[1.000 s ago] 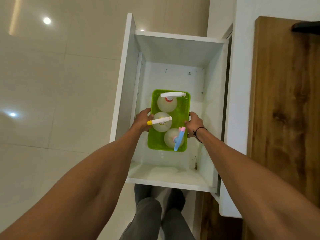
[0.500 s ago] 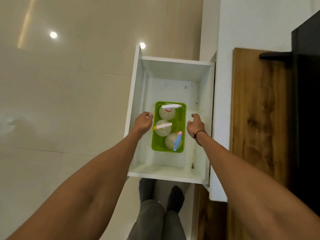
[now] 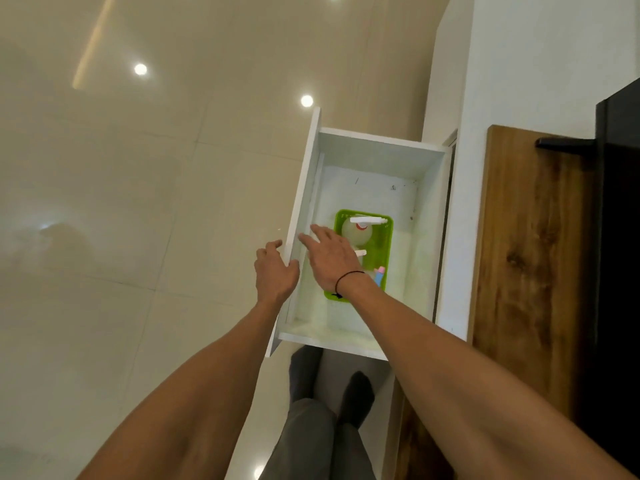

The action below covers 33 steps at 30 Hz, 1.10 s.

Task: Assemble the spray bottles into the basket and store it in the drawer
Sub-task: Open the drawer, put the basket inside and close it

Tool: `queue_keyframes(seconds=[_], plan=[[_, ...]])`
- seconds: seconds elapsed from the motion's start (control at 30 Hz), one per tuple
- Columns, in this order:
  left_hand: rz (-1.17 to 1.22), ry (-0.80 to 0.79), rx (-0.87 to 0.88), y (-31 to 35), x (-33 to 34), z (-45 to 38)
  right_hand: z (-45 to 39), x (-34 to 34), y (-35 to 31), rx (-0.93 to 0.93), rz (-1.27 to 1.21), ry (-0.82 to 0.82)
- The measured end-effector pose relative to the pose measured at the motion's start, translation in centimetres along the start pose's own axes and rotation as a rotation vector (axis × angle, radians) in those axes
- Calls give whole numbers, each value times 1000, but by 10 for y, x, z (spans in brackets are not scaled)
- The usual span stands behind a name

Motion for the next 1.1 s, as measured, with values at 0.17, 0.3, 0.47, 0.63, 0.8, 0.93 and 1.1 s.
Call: queue_keyframes(seconds=[0.17,0.3,0.47,0.63,0.8,0.93,1.1], plan=[[77,-249,-21,-25,21,7,-22,20,-37,-207,318,-183],[106,-397,-106,-31,25,13,-20,13,-35,-258,533,-280],[85,-517,-137,-12,36,30,-6,-3,-25,-262,613,-334],[18,-612,-83,16,63,55,17,-10,2,-190,602,-357],[-3,-669,19,50,97,86,43,-12,38,-116,602,-382],[-10,-742,86,71,134,113,70,-13,74,-53,656,-436],[-37,-818,94,91,170,144,103,-16,113,33,716,-474]])
Point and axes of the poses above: each hand's wrist, its own z-axis away from the middle knuckle, its own x-axis out of the palm, y = z × x, the point moved 5 cm from there along -z, towards the middle knuckle, and after that the axes turned 7 degrees about -x, right-handed, at the moved point
